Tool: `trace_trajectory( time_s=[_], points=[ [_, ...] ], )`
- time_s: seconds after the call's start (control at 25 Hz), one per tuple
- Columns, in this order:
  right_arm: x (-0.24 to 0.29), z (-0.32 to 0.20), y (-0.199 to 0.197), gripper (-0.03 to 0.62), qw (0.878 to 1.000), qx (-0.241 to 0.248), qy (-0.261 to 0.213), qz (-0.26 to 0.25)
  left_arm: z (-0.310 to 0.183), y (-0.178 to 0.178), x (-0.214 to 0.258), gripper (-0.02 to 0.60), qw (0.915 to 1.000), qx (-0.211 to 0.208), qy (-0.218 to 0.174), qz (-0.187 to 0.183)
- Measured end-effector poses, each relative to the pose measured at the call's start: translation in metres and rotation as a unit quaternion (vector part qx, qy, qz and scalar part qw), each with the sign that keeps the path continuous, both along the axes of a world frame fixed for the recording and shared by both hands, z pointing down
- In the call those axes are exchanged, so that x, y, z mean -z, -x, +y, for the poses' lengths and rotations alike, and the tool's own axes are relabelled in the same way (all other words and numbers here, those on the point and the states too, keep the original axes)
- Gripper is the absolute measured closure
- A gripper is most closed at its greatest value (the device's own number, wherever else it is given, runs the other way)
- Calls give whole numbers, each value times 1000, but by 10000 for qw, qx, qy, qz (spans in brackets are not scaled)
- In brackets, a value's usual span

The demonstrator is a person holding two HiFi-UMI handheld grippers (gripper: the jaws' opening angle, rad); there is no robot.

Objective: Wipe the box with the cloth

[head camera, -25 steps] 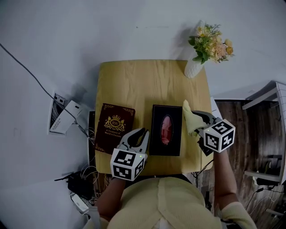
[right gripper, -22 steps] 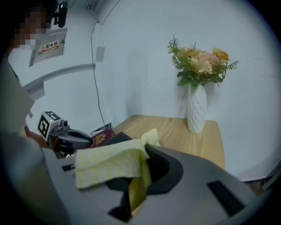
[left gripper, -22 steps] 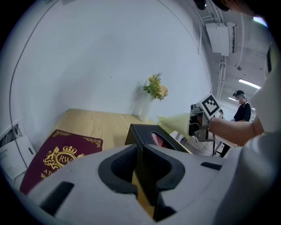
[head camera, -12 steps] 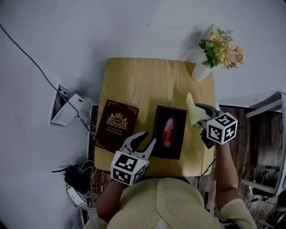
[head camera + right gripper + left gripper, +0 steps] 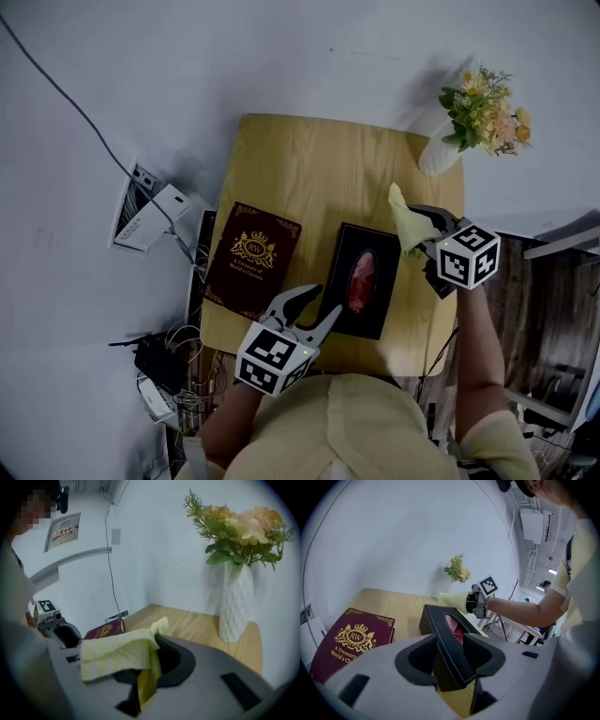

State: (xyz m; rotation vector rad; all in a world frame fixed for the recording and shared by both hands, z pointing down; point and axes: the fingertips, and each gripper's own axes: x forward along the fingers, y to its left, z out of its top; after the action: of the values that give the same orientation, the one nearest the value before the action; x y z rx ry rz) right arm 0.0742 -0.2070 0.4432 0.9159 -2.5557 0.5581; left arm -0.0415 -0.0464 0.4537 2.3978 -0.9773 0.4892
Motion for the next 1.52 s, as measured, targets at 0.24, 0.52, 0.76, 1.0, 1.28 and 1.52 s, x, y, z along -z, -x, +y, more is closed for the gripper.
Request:
trace_trajectory(
  time_s=[0.24,0.52,0.76,1.0,1.28,1.52],
  points=[
    [-15,8,18,554,9987,475,116,155,16,-16,-5,351,9978,-621,-153,-202],
    [-17,8,18,554,9987,452,251,34,28,-19,-19,301,9864,-1275,-493,-913],
    [-18,9,19,554,9984,408,388,-20,29,-19,-20,299,9840,-1375,-547,-995],
    [-17,15,14,554,9988,352,328,116,27,-18,-23,299,9876,-1311,-301,-806],
    [-20,31,-3,554,9988,154,443,162,27,-16,-22,299,9867,-1520,43,-575],
    [-21,48,-20,554,9986,-133,501,133,27,-15,-22,299,9826,-1745,48,-637]
  ],
)
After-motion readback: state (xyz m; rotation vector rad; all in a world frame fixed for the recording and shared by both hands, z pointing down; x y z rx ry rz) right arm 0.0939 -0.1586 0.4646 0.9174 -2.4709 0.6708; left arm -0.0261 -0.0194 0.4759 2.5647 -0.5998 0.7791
